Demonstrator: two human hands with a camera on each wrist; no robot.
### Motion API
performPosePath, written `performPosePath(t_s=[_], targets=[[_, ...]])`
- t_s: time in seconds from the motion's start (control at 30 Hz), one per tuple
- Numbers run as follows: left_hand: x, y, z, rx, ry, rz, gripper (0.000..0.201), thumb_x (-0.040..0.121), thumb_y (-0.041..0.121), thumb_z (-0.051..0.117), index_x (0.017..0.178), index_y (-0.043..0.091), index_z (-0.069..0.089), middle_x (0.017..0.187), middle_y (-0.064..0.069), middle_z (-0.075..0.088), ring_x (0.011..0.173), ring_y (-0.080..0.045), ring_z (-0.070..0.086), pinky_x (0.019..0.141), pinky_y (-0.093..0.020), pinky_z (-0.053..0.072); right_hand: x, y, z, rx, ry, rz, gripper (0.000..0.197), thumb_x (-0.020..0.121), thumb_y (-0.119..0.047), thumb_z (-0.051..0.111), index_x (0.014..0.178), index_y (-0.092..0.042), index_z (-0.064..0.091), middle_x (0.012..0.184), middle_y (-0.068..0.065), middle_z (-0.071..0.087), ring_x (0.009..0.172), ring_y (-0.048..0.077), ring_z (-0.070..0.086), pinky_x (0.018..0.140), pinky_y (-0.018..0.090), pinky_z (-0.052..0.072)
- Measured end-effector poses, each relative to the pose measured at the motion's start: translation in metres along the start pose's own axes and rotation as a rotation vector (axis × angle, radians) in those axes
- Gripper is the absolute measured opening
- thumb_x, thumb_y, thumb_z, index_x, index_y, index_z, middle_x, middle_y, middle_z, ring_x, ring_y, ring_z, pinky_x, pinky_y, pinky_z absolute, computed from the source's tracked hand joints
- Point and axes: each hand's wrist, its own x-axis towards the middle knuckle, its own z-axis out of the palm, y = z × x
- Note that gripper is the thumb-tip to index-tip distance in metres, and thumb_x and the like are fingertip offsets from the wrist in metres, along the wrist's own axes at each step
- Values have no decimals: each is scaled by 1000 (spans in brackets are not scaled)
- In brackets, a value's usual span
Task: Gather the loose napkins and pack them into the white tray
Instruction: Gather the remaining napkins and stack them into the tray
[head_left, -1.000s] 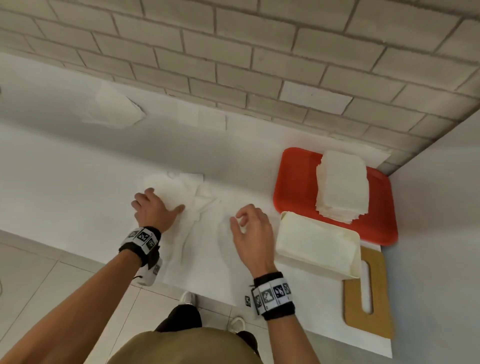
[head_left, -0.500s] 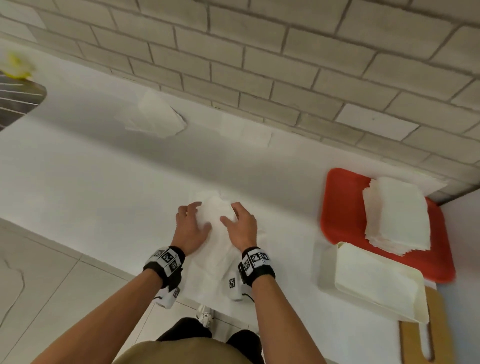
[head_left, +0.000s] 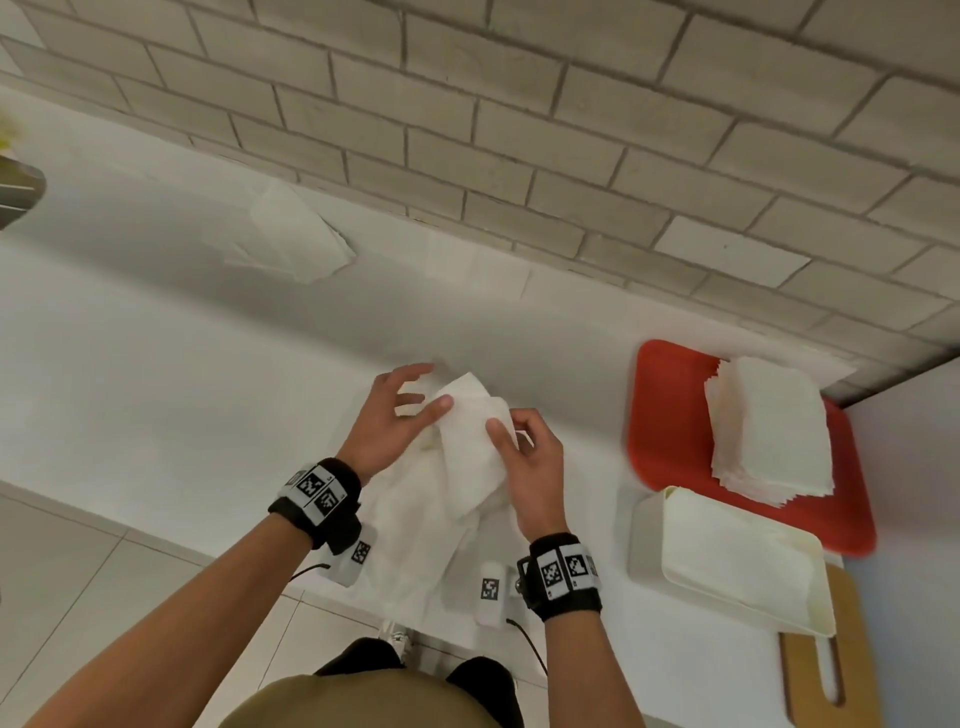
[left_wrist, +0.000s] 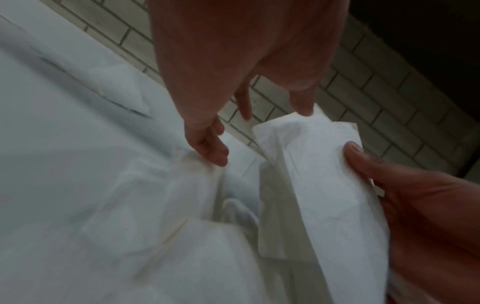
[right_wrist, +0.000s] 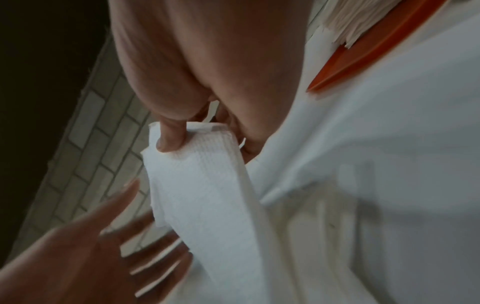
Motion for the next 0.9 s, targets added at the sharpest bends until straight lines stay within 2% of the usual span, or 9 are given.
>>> performPosePath(t_s=[0.13,0.23,0.3,0.37,0.47,0.57,0.67,0.77,0.9], targets=[[-8,28,13,-282,-135,-7,28,97,27,79,120,14,74,119,-7,79,112,-25,75,101,-43,57,0,-23,-9,88,106,-66,11,101,-16,77,103,-8,69,98,-1,75,91,12,68,84,32,57],[-11,43,29,-393,-25,34,14,100,21,74,101,7,74,93,-7,79,82,-18,72,77,-35,54,-1,-26,-11,28,222,-82,11,100,-22,80,102,-17,70,96,-5,72,91,10,64,83,35,56],[-12,52,37,-428,37,60,11,101,17,73,98,7,73,85,1,76,77,-10,67,73,-25,52,-3,-29,-12,-3,241,-83,12,98,-23,81,98,-18,70,90,-8,71,87,8,63,78,31,55],[-11,56,41,-376,48,91,14,102,18,72,97,5,73,96,5,78,90,-8,71,82,-21,55,-6,-31,-14,-21,227,-82,12,98,-22,81,96,-18,70,86,-12,70,83,6,64,75,27,54],[-6,52,41,-195,125,198,14,99,28,76,97,13,75,125,7,74,120,-11,69,102,-32,56,-10,-36,-19,-27,228,-53,14,97,-29,83,106,-28,73,87,-7,70,77,9,68,72,30,57],[-5,57,38,-186,193,269,12,102,23,73,95,13,72,123,2,75,123,-19,69,109,-39,52,-13,-40,-31,-107,199,-17,27,93,-31,87,115,-36,73,89,2,74,77,9,72,77,25,58],[-7,64,34,-277,158,217,19,107,19,65,92,9,63,96,-5,76,93,-19,70,86,-38,54,-21,-54,-42,-96,11,-30,6,96,-25,83,98,-22,79,89,6,77,80,14,69,79,35,56],[-11,68,32,-319,90,139,27,108,40,60,100,14,55,76,-33,49,70,-33,42,65,-43,35,-32,-78,-44,72,-38,-124,16,101,-18,72,94,-4,72,89,2,74,80,10,65,73,25,52],[-21,79,42,-414,5,36,30,108,47,53,106,17,51,77,-20,39,63,-39,24,57,-49,15,-29,-89,-26,-5,133,-245,10,107,-15,67,100,-7,68,85,-9,70,70,6,58,63,23,48]])
